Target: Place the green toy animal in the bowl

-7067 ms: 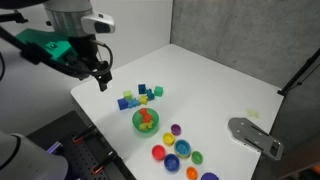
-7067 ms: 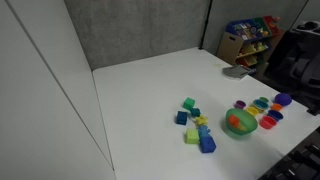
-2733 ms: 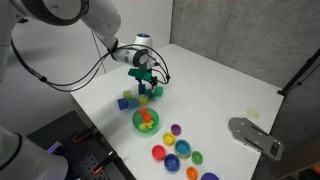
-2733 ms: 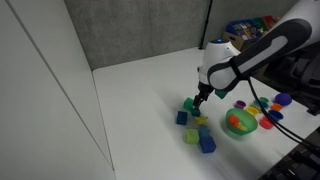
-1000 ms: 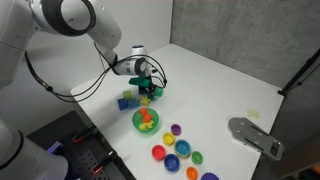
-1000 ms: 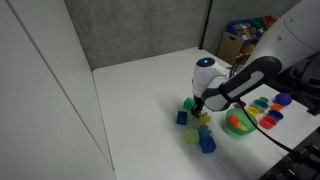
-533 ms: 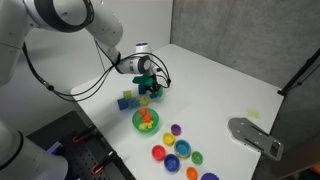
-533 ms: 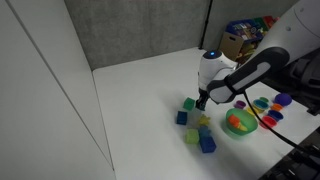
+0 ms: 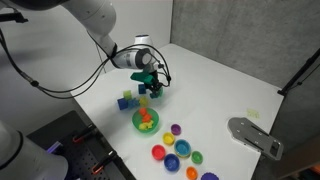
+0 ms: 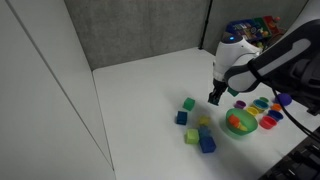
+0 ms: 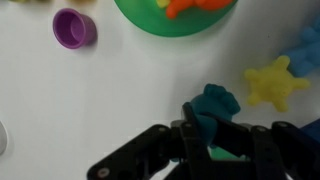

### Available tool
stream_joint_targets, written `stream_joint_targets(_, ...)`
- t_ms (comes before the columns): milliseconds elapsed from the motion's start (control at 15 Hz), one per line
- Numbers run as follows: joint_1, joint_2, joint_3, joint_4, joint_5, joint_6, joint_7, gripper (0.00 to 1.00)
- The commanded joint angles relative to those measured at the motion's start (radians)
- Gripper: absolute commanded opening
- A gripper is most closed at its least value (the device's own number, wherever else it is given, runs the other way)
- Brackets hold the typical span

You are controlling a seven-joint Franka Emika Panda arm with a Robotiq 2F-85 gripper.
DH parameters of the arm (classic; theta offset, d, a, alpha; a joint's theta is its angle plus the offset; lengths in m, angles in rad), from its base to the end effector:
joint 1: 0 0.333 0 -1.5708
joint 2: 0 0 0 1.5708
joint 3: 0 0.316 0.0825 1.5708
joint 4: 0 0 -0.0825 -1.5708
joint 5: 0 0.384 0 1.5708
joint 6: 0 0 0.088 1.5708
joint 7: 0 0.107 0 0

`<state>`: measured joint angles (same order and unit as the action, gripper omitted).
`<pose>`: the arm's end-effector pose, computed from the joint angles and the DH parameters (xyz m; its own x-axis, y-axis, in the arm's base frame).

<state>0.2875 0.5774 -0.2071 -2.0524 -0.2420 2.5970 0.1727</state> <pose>0.5853 0.0511 0.1546 0.9891 0.1460 -0.0182 0.1461 -0.9611 0.2342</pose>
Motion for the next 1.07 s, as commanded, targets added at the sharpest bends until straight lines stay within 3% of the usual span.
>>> stream_joint_targets(0,-0.007,-0.152,0.000,-0.162,-0.058,-0.060,0.064,0.05)
stream_joint_targets(533,-0.067,-0.327,0.013,-0.364,-0.156,-0.198,0.197,0.05)
stream_joint_targets(600,-0.082,-0.338,0.022,-0.377,-0.153,-0.214,0.197,0.36)
stream_joint_targets(733,-0.106,-0.357,0.035,-0.395,-0.148,-0.237,0.196,0.44)
stream_joint_targets(1000,-0.151,-0.380,0.071,-0.396,-0.116,-0.291,0.148,0.75)
